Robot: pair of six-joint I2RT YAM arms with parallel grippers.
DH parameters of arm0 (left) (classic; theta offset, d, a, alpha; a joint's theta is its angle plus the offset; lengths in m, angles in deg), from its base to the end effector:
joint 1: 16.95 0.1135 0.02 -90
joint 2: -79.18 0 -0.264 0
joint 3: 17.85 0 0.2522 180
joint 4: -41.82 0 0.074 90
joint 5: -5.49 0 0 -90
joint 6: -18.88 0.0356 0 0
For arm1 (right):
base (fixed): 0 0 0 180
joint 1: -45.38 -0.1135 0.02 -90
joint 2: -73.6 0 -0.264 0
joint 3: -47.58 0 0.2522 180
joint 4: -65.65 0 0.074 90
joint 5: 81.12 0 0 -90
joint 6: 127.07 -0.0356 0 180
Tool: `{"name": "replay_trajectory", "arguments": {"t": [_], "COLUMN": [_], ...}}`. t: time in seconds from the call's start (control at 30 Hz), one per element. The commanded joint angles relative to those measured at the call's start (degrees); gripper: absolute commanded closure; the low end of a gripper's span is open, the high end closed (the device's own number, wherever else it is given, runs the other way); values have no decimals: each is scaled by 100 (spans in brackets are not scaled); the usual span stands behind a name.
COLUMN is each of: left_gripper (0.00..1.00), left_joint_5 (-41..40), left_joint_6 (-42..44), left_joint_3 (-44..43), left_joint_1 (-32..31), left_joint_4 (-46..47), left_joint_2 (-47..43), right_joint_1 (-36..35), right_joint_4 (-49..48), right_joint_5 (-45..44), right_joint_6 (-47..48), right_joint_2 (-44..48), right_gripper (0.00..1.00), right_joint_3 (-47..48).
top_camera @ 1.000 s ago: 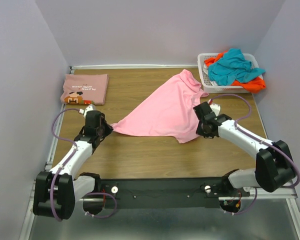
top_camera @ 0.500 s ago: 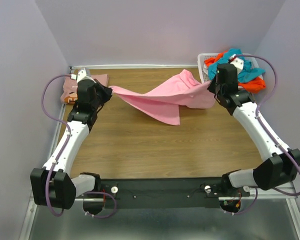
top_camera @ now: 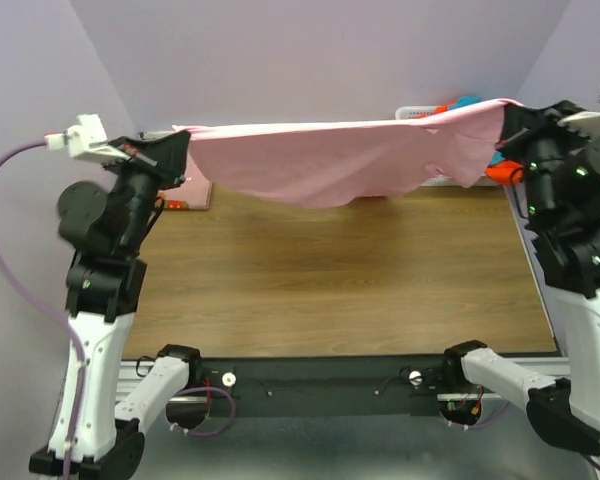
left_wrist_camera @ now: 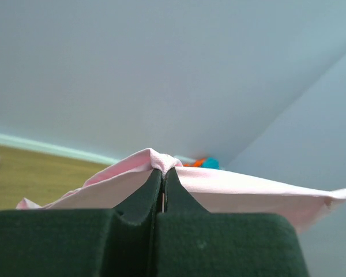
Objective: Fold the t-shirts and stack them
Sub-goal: Flatten the tshirt out
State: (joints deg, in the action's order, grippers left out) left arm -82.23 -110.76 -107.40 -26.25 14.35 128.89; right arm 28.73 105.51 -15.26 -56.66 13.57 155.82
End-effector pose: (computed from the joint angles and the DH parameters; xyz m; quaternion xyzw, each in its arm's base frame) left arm 0.1478 -0.0256 0.4999 -0.1490 0.6089 -0.3340 0.7039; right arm 0.1589 0.0323 0.5457 0.1746 0.6350 0.1002 0.7458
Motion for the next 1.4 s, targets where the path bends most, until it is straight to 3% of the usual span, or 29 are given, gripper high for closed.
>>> {"name": "replay_trajectory", "arguments": {"t": [0.0, 0.23, 0.4, 0.6, 0.7, 0.9, 1.03, 1.23, 1.37], "left_gripper": [100, 100, 100, 100, 100, 100, 100, 100, 100], "left_joint_5": [369, 747, 695, 528, 168, -553, -887, -950, -607], "left_joint_6": [149, 149, 176, 176, 184, 246, 299, 553, 668], "left_joint_3": [-418, -1034, -1034, -359, 300, 1575, 1919, 955, 241], "left_joint_1": [-10, -10, -10, -10, -10, -2, 51, 226, 262], "left_joint_4": [-316, -448, -536, -334, -141, 571, 1316, 1530, 1591], "left_joint_2": [-619, -1384, -1421, -1078, -762, 520, 2098, 4515, 5504], "right_joint_1": [47, 38, 47, 38, 38, 39, 38, 205, 302], "right_joint_4": [341, 685, 738, 607, 248, -815, -1343, -1732, -1758], "right_joint_5": [567, 1551, 1623, 1211, 947, 130, -257, -3, 59], "right_joint_6": [263, 351, 439, 544, 518, 421, 404, 360, 368], "right_joint_2": [517, 905, 949, 756, 677, 142, -1120, -3275, -4568], "right_gripper": [100, 100, 100, 100, 99, 99, 99, 100, 100], "right_joint_3": [702, 1547, 1627, 995, 154, -1570, -2406, -1987, -1223]}}
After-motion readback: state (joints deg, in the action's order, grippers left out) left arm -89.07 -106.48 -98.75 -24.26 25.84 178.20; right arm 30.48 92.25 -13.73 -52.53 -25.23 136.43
